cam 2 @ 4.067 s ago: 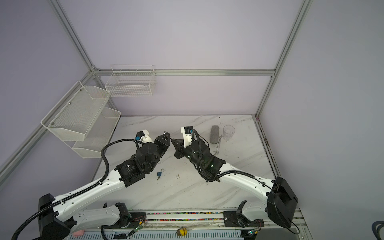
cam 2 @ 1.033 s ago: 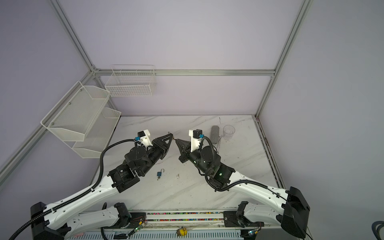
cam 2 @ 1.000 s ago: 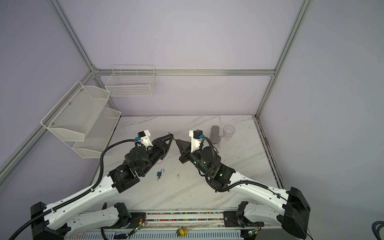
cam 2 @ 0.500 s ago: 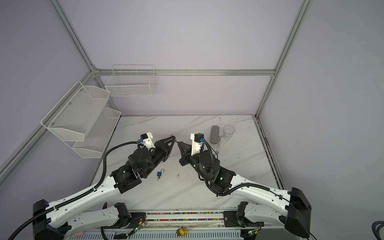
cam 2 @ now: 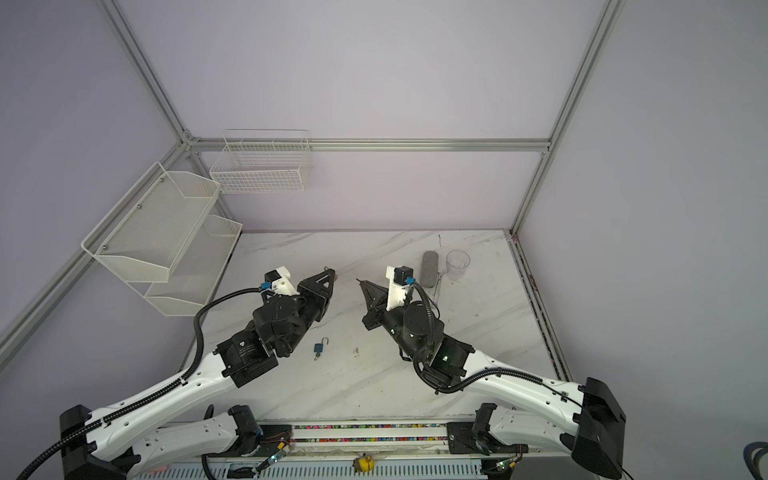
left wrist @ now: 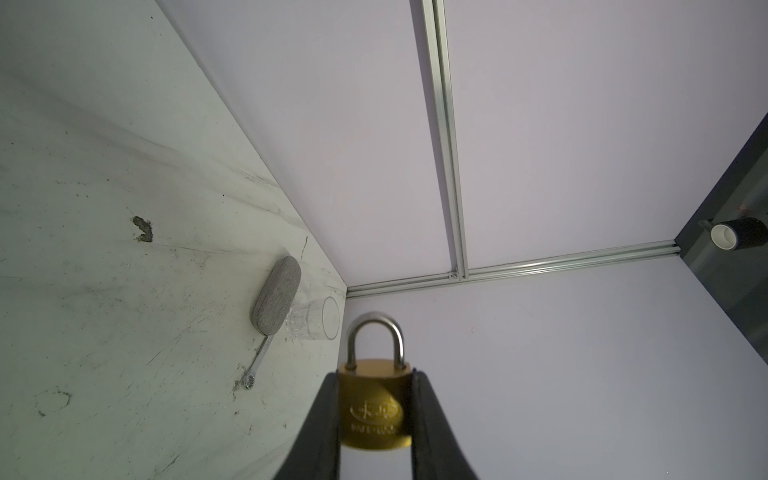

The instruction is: Unlock with the key

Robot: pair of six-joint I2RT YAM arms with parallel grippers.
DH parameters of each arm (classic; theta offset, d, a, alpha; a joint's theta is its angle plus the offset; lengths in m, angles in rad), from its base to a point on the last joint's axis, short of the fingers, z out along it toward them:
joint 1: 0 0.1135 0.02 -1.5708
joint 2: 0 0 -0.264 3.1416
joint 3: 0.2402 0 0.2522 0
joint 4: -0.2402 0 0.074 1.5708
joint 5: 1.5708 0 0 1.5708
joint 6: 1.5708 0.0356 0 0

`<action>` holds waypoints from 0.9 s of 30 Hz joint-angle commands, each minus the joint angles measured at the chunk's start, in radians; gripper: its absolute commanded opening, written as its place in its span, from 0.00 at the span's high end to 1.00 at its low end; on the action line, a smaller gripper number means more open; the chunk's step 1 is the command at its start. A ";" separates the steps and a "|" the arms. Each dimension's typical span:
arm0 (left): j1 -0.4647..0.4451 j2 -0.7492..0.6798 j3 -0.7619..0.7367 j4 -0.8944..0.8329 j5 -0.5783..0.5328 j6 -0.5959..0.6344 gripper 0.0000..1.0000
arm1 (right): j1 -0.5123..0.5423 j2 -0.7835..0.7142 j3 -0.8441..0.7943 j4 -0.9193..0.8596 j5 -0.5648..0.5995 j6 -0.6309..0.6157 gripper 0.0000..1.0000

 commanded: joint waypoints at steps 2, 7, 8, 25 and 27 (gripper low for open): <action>0.006 -0.014 -0.002 0.078 0.044 -0.011 1.00 | 0.011 0.069 0.044 0.065 -0.094 -0.015 1.00; 0.007 -0.005 -0.014 0.107 0.071 -0.030 1.00 | 0.032 0.086 0.055 0.109 -0.054 -0.048 1.00; 0.006 -0.003 -0.013 0.107 0.075 -0.030 1.00 | 0.034 0.082 0.055 0.108 -0.035 -0.049 1.00; 0.007 0.022 -0.012 0.138 0.098 -0.065 1.00 | 0.037 0.061 -0.004 0.208 0.045 -0.079 1.00; 0.007 0.025 -0.013 0.147 0.099 -0.069 1.00 | 0.037 0.064 -0.012 0.211 0.046 -0.079 1.00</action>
